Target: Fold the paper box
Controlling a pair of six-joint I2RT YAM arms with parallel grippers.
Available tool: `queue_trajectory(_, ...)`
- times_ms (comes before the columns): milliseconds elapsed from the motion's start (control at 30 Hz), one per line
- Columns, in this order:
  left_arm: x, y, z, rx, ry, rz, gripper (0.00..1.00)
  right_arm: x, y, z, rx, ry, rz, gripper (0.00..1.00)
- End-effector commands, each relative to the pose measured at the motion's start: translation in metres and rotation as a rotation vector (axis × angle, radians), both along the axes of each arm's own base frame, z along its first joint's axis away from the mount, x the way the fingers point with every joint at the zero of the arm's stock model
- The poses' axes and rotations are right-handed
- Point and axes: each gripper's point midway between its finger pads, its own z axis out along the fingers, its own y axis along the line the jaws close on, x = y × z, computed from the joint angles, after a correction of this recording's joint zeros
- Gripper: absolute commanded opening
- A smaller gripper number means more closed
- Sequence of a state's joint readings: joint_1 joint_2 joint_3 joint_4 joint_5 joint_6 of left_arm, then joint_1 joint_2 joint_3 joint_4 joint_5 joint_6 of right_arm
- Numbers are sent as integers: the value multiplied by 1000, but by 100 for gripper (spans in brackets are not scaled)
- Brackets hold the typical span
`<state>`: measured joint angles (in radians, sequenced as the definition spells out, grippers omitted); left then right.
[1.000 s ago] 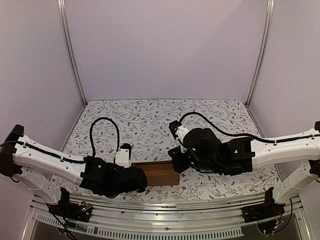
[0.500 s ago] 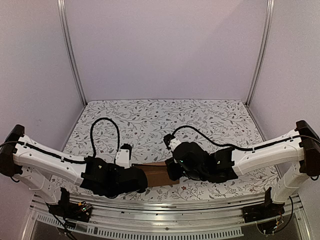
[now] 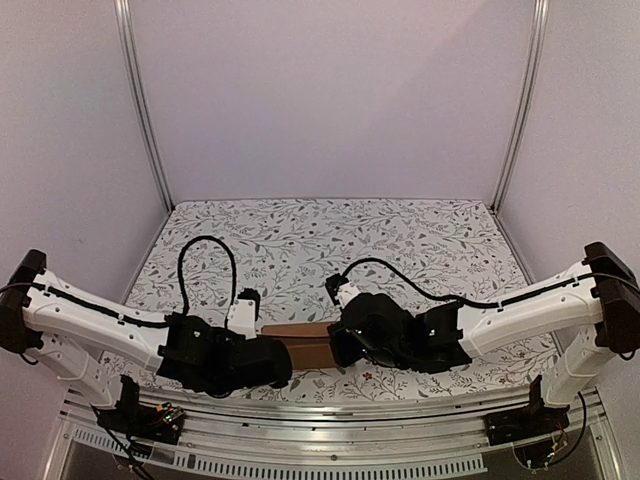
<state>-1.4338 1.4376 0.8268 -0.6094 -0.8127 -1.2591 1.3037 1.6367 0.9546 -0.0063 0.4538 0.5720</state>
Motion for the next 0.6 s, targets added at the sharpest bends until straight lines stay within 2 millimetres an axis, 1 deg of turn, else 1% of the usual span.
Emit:
queue_trajectory(0, -11, 8, 3, -12, 20, -19, 27, -6, -15, -39, -123, 46, -12, 0)
queue_trajectory(100, -14, 12, 2, -9, 32, -36, 39, -7, -17, -47, -134, 59, -16, 0)
queue_trajectory(167, -16, 13, 4, -10, 40, -57, 44, -8, -18, -51, -138, 65, -21, 0)
queue_trajectory(267, -20, 13, 9, -20, 52, -91, 49, -8, -20, -53, -143, 67, -27, 0)
queue_trajectory(333, -22, 13, 16, -38, 54, -122, 51, -8, -21, -55, -147, 69, -25, 0)
queue_trajectory(433, -23, 9, 33, -79, 36, -178, 53, -9, -22, -61, -161, 74, -25, 0)
queue_trajectory(500, -21, 8, 49, -117, 12, -197, 47, -9, -23, -63, -167, 77, -23, 0)
queue_trajectory(567, -18, 6, 63, -174, -9, -217, 38, -10, -23, -64, -166, 79, -20, 0)
